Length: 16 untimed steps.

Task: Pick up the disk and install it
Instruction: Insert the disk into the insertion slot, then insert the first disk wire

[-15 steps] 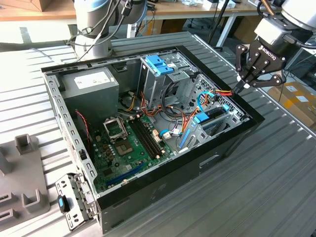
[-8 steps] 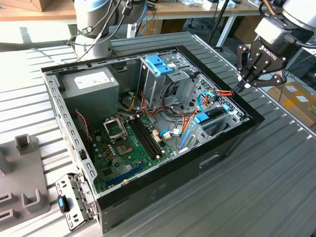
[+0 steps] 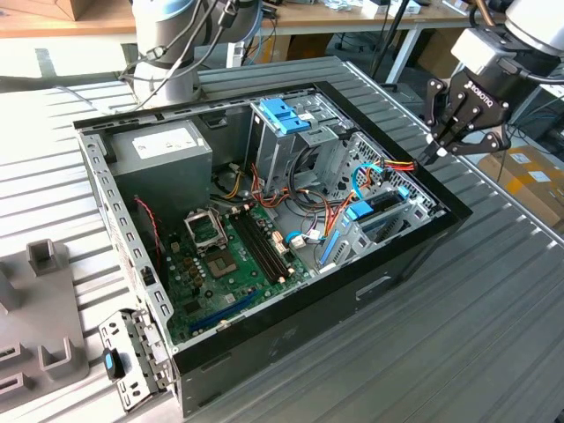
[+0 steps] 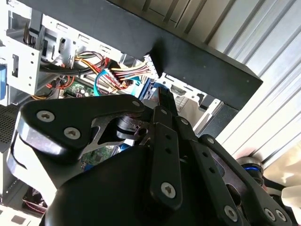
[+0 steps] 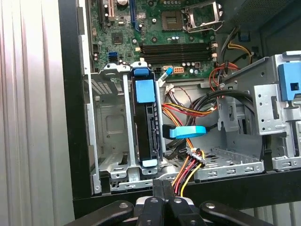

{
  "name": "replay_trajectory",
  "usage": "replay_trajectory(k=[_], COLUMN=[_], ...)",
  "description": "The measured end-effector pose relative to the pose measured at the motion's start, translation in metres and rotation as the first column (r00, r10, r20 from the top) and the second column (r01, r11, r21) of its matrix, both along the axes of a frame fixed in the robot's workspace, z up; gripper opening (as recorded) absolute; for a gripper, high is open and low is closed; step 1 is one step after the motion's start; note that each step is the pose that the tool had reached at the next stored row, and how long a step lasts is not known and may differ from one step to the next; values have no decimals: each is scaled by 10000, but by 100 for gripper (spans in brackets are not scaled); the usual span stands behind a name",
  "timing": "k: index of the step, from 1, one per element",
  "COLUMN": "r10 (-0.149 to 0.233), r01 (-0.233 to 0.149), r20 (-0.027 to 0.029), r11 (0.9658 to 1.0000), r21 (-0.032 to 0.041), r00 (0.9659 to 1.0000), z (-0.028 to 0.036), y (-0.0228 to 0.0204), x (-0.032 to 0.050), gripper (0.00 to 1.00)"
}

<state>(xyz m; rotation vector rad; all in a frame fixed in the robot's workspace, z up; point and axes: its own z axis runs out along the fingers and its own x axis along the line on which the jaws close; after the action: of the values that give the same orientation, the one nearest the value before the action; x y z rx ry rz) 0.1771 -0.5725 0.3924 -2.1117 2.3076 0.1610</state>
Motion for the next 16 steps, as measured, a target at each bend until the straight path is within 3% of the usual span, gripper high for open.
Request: replay_trajectory(k=[16], r10=[18], r01=[-18], r20=[0], r11=[10000], r21=[0], r00=[10000], z=[0], y=[-2], x=[20], gripper=[11])
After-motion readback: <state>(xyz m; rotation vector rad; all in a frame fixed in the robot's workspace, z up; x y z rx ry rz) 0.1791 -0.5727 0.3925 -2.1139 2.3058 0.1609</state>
